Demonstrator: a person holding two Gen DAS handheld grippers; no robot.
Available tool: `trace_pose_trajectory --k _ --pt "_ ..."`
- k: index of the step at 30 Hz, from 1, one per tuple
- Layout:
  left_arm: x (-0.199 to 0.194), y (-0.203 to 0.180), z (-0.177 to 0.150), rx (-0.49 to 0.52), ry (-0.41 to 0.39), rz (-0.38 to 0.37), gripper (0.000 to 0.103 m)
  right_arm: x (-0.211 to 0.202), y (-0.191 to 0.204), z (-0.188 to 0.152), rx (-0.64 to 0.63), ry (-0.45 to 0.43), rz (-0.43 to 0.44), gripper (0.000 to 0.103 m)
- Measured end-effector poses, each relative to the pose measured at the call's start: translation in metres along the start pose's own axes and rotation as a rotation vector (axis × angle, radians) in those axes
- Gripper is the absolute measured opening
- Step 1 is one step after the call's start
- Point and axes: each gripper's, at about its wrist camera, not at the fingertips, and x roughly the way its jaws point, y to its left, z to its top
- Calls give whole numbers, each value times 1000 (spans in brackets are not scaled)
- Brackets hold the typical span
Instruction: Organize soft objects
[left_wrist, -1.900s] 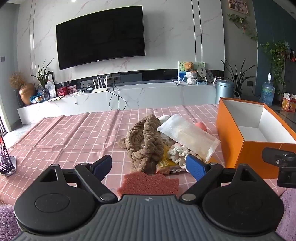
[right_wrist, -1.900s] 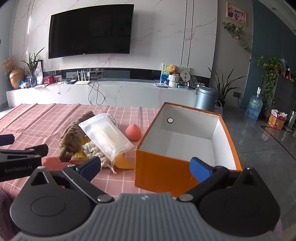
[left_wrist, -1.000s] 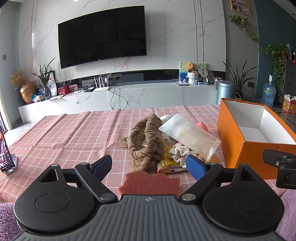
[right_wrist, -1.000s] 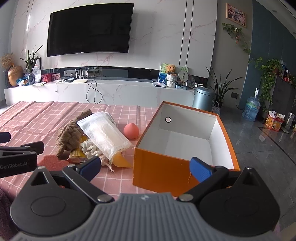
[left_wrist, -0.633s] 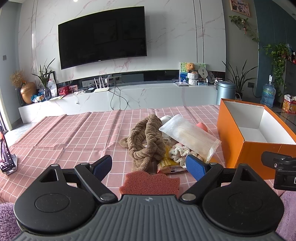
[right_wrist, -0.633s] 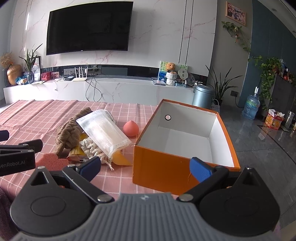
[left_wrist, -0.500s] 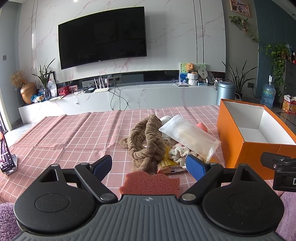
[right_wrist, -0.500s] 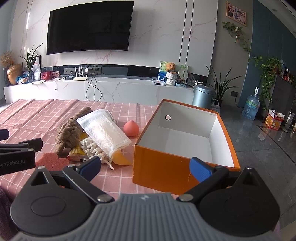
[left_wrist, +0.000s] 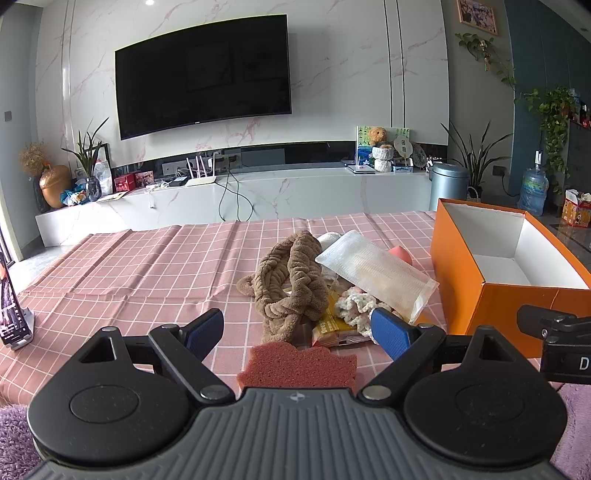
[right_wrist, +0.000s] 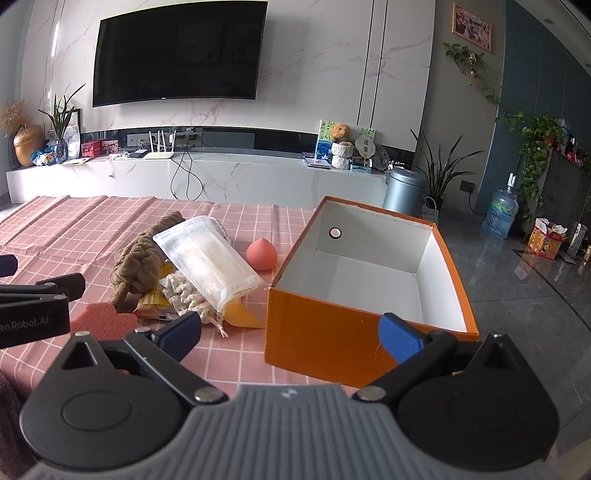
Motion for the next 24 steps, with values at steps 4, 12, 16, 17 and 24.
trace_pose_trajectory --k 4,12,16,17,24 --pt "0 0 0 0 -1 0 103 0 0 -1 -1 2 0 101" --pt "0 0 0 -1 -2 -1 103 1 -1 -4 5 16 -3 101" --pt "0 0 0 0 -1 0 103 0 -1 -2 8 21 -6 101" --pt "0 0 0 0 -1 0 103 -1 -1 -2 9 22 -7 101" --pt "-1 0 -1 0 -1 -1 103 0 -2 -2 18 34 -6 101"
